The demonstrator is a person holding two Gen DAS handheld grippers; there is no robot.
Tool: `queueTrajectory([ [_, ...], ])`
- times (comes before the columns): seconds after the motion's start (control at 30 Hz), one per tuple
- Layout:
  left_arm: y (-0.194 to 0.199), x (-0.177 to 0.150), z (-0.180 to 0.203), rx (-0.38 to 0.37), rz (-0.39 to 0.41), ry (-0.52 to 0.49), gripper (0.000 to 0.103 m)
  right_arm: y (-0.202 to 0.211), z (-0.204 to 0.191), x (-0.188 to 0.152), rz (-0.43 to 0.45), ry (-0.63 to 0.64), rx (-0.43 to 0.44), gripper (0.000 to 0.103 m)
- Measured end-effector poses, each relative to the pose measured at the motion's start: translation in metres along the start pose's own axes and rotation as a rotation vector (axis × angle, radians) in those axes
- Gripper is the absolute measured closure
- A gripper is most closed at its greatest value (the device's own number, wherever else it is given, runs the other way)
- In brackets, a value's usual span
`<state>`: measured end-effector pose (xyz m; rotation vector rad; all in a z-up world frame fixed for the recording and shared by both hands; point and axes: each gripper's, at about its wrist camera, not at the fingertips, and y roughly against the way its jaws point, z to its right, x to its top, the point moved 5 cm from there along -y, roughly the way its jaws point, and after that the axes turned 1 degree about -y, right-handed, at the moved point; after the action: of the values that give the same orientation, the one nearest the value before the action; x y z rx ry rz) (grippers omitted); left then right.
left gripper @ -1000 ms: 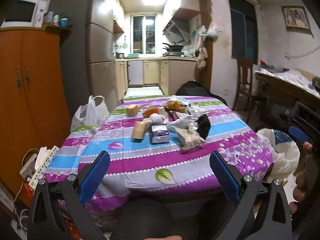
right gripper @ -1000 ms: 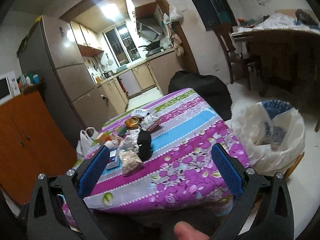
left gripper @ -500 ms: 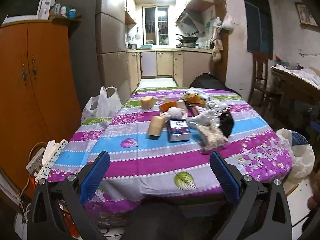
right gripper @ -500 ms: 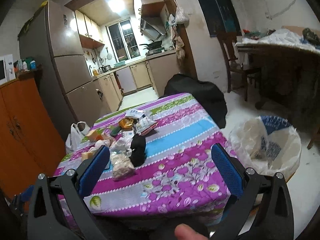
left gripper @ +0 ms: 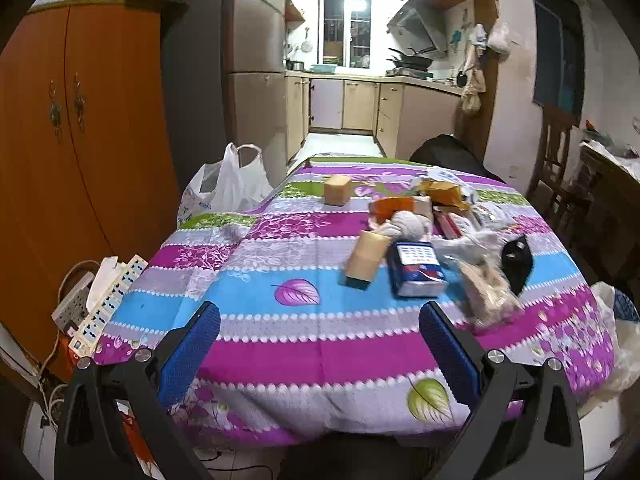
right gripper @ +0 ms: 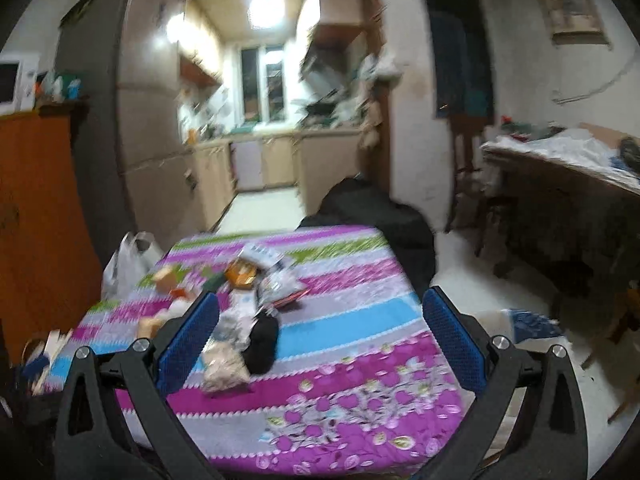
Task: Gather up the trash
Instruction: 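Grasp the yellow sponge with left tool while right tool grasps the grain bag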
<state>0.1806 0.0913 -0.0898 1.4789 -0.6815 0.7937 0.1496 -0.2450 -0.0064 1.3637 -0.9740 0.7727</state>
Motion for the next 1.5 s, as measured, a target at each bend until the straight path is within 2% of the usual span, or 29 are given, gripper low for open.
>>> queueTrajectory([
  [0.1, -0.021, 0.0, -0.004, 0.013, -0.028, -0.008, 0.004, -0.029, -0.02, -0.018, -0.107, 0.054, 0.064, 0.005],
  [0.17, -0.033, -0.002, -0.004, -0.015, -0.049, 0.012, 0.004, -0.047, -0.035, -0.032, -0.179, 0.086, 0.124, 0.006],
  [0.27, -0.055, -0.011, -0.008, -0.056, -0.137, 0.078, 0.004, -0.07, -0.05, -0.05, -0.265, 0.107, 0.202, 0.018],
  [0.33, -0.067, -0.016, -0.007, -0.054, -0.179, 0.057, 0.004, -0.079, -0.061, -0.057, -0.302, 0.107, 0.25, 0.025],
  [0.4, -0.075, -0.019, -0.005, -0.032, -0.195, -0.008, 0.004, -0.089, -0.07, -0.062, -0.335, 0.111, 0.3, 0.027],
  [0.47, -0.08, -0.021, -0.006, -0.026, -0.205, -0.031, 0.004, -0.095, -0.077, -0.066, -0.346, 0.129, 0.326, 0.029],
  [0.57, -0.085, -0.022, -0.01, -0.025, -0.22, -0.012, 0.004, -0.104, -0.089, -0.073, -0.367, 0.162, 0.354, 0.031],
  [0.77, -0.092, -0.022, -0.009, -0.049, -0.226, -0.029, 0.004, -0.129, -0.093, -0.091, -0.431, 0.196, 0.337, 0.041],
  [0.97, -0.094, -0.014, -0.005, -0.073, -0.201, -0.051, 0.004, -0.132, -0.102, -0.095, -0.403, 0.271, 0.327, 0.042],
  [1.03, -0.095, -0.011, -0.005, -0.076, -0.191, -0.048, 0.004, -0.13, -0.106, -0.098, -0.402, 0.294, 0.327, 0.049],
  [1.17, -0.097, -0.003, -0.002, -0.085, -0.157, -0.068, 0.004, -0.132, -0.105, -0.1, -0.389, 0.302, 0.328, 0.054],
  [1.37, -0.107, 0.022, 0.014, -0.138, -0.088, -0.142, 0.004, -0.122, -0.095, -0.093, -0.361, 0.222, 0.353, 0.061],
  [1.5, -0.128, 0.028, 0.022, -0.156, -0.105, -0.186, 0.005, -0.109, -0.089, -0.086, -0.343, 0.175, 0.357, 0.062],
])
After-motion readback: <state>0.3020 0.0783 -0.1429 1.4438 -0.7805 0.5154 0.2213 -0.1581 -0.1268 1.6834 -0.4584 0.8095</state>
